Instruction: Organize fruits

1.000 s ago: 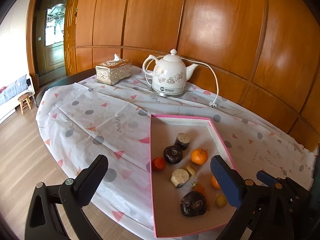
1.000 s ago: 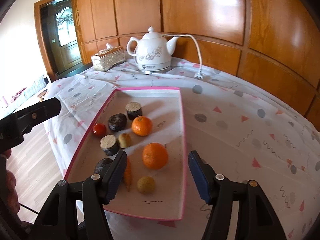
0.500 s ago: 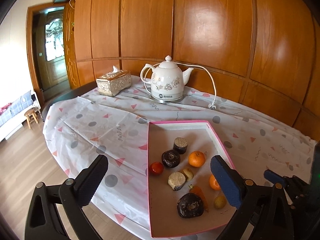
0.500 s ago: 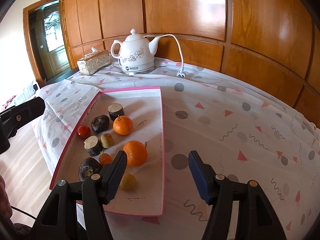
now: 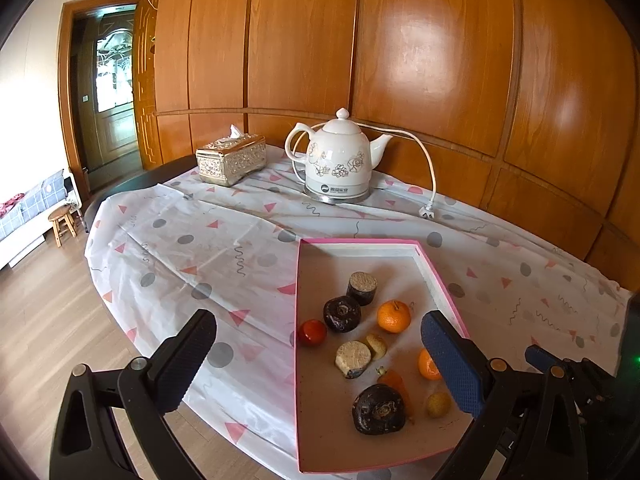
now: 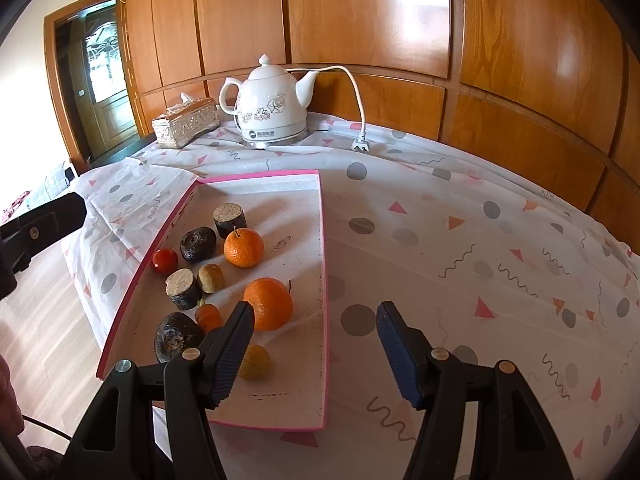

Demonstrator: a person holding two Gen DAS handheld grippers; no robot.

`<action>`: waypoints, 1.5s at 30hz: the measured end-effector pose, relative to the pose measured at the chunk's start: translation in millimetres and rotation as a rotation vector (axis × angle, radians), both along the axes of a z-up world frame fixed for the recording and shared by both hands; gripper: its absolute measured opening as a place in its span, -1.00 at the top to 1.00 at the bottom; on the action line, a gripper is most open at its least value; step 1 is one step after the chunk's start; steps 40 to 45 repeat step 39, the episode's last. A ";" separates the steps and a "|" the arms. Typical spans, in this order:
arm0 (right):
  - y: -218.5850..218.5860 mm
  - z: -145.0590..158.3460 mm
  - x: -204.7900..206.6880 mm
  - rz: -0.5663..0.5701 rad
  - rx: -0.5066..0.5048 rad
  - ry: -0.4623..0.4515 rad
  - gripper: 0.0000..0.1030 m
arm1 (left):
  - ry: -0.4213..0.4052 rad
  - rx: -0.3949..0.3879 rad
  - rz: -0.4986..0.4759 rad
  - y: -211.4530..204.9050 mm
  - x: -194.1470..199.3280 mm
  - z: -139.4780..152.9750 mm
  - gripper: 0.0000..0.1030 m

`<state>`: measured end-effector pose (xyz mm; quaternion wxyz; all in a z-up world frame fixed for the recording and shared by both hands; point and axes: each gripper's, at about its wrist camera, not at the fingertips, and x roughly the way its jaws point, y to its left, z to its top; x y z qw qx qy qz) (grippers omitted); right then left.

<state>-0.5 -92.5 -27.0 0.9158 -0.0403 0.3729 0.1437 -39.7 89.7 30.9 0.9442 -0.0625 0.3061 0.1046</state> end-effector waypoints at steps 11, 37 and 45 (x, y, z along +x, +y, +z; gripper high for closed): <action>0.7 -0.4 -0.7 0.005 -0.002 0.002 -0.25 | 0.008 0.006 0.000 0.0 0.2 -2.5 -0.99; 2.1 -1.2 -0.8 0.009 -0.004 0.009 -0.25 | 0.008 0.015 -0.006 0.5 -2.1 -1.8 -0.99; 0.1 -0.7 -0.2 0.007 -0.001 0.008 -0.25 | 0.016 0.012 -0.009 1.6 -0.5 -3.3 -0.99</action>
